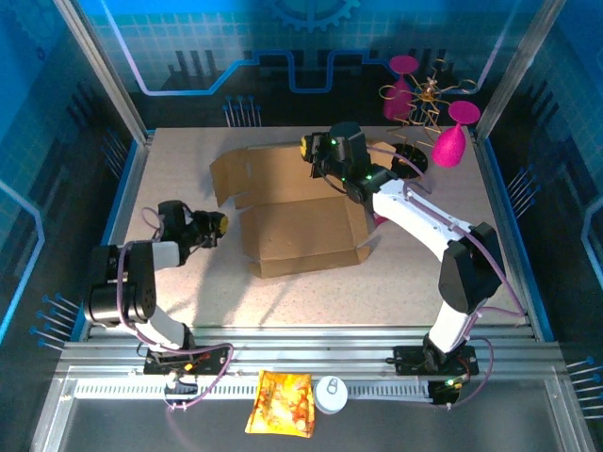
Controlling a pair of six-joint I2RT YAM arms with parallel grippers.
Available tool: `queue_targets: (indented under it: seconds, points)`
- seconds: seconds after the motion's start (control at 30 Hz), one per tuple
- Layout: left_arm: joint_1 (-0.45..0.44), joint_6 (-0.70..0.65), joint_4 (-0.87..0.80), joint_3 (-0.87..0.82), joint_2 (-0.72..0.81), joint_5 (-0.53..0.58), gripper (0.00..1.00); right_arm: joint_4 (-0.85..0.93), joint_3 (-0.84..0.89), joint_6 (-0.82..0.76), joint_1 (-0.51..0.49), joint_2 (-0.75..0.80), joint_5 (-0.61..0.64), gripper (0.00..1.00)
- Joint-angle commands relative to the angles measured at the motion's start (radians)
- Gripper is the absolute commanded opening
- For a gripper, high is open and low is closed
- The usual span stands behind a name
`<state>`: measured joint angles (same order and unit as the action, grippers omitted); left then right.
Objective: Fold the paper box
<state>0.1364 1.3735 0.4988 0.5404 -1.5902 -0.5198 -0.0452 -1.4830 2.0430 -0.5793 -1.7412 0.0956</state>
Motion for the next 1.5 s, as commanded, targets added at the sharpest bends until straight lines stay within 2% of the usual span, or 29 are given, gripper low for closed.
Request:
queue_targets:
  seconds: [0.0, 0.2, 0.4, 0.53, 0.6, 0.67, 0.73, 0.87, 0.97, 1.07, 1.2, 1.3, 1.47]
  points:
    - [-0.042, 0.047, 0.205, -0.015, 0.010, -0.038, 0.15, -0.033, -0.034, 0.020, 0.013, -0.011, -0.008, 0.00]
    - [-0.070, 0.029, 0.234, -0.053, 0.083, 0.007, 0.21, -0.062, -0.028, 0.034, 0.018, -0.027, -0.013, 0.00]
    - [-0.133, -0.082, 0.096, -0.023, 0.149, 0.029, 0.23, -0.083, -0.025, 0.049, 0.019, -0.037, -0.017, 0.00]
    - [-0.165, -0.178, -0.075, 0.000, 0.220, 0.083, 0.23, -0.097, -0.029, 0.056, 0.020, -0.043, -0.019, 0.00]
    - [-0.165, -0.205, -0.144, -0.013, 0.284, 0.135, 0.27, -0.094, -0.033, 0.057, 0.021, -0.043, -0.019, 0.00]
    - [-0.153, -0.237, -0.216, -0.021, 0.350, 0.177, 0.36, -0.083, -0.036, 0.054, 0.024, -0.042, -0.021, 0.00]
    - [-0.123, -0.265, -0.238, -0.042, 0.404, 0.184, 0.39, -0.074, -0.034, 0.053, 0.025, -0.039, -0.022, 0.00]
    - [-0.003, -0.230, -0.119, -0.126, 0.446, 0.097, 0.39, -0.061, -0.025, 0.038, 0.032, -0.035, -0.024, 0.00]
    - [0.080, -0.176, -0.052, -0.176, 0.466, 0.062, 0.34, -0.073, -0.016, 0.034, 0.036, -0.038, -0.028, 0.00]
    - [0.090, -0.150, -0.045, -0.157, 0.425, 0.059, 0.28, -0.081, -0.019, 0.031, 0.038, -0.048, -0.036, 0.00]
    - [0.087, -0.040, 0.093, -0.106, 0.216, -0.023, 0.23, -0.079, -0.029, 0.029, 0.037, -0.055, -0.046, 0.00]
    - [0.071, 0.041, 0.247, -0.082, 0.089, -0.051, 0.22, -0.079, -0.032, 0.030, 0.035, -0.059, -0.052, 0.00]
    - [0.033, 0.065, 0.306, -0.004, -0.025, -0.073, 0.22, -0.087, -0.030, 0.035, 0.034, -0.061, -0.053, 0.00]
